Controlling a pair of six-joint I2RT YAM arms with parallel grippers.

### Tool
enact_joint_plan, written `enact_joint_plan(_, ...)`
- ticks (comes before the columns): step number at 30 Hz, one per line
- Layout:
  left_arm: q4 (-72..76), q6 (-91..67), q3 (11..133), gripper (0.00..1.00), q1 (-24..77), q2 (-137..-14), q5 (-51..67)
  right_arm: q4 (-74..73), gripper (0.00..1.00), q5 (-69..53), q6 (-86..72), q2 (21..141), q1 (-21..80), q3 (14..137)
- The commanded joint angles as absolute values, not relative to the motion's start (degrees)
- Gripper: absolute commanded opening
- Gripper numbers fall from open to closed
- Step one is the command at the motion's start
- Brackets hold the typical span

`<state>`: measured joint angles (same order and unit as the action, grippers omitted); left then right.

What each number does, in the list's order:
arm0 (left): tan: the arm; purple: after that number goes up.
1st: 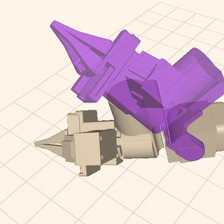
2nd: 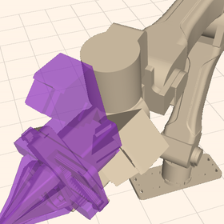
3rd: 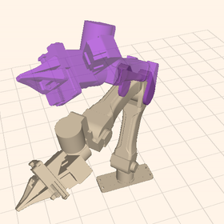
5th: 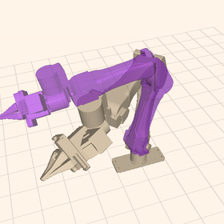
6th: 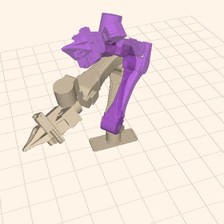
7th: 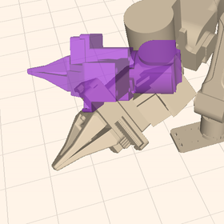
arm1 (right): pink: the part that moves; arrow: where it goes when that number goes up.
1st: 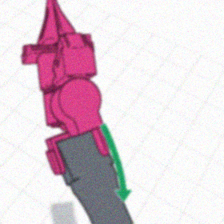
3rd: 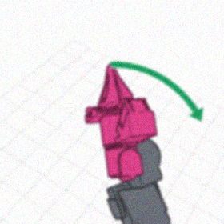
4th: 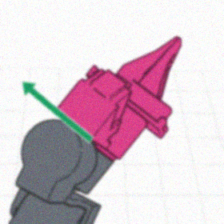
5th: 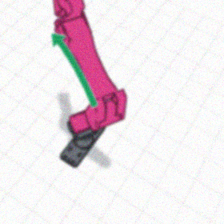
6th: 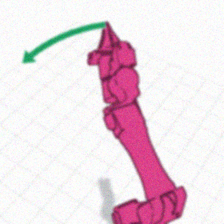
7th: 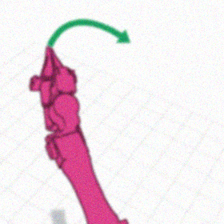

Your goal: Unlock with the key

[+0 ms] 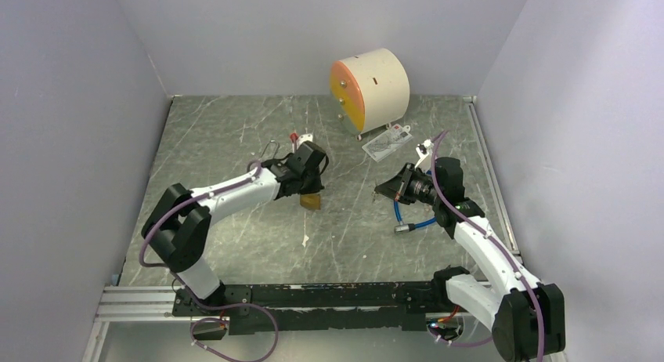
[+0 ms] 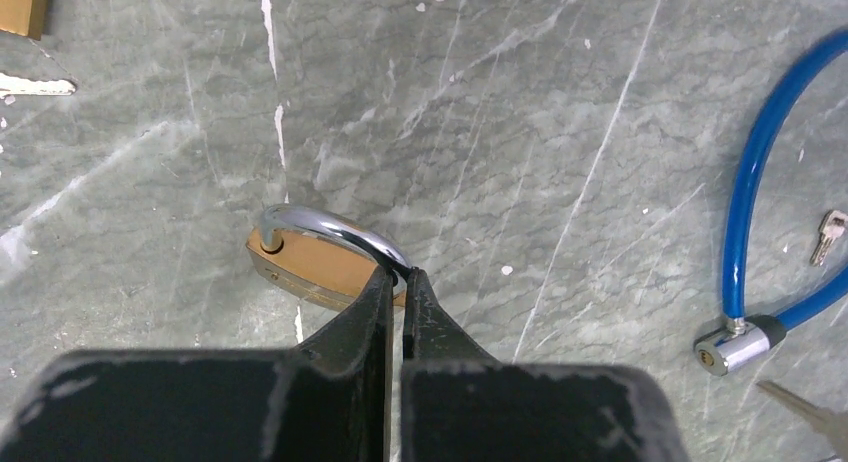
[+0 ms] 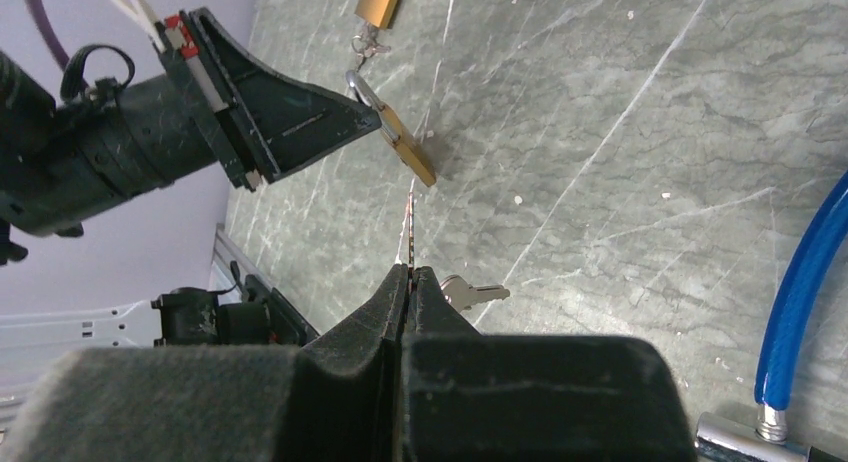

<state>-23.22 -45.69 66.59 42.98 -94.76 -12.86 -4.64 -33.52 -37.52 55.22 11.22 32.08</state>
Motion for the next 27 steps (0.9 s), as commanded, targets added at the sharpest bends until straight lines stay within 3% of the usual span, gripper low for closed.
enact_joint_plan(1, -14.3, -43.5, 62.5, 0.03, 45.0, -89.8, -18.5, -1.7, 0.00, -34.0, -37.9, 55.5, 11.3, 33.7)
enact_joint_plan(17, -10.5, -50.3, 45.6, 0.04, 53.8, -78.1, -29.3, -0.7, 0.00, -34.7, -38.5, 57.1, 11.3, 33.2)
enact_joint_plan(20, -12.2, -51.8, 46.0, 0.20, 54.1, -77.7, -29.3, -0.5, 0.00, -34.7, -38.7, 57.4, 11.4, 33.1)
enact_joint_plan(23, -14.8, -53.5, 47.7, 0.45, 54.2, -77.3, -29.1, -0.4, 0.00, -34.8, -38.9, 57.5, 11.3, 33.0)
enact_joint_plan(27, -18.9, -57.1, 50.4, 0.62, 54.4, -76.0, -28.6, -0.2, 0.00, -34.8, -39.0, 57.4, 11.4, 32.8)
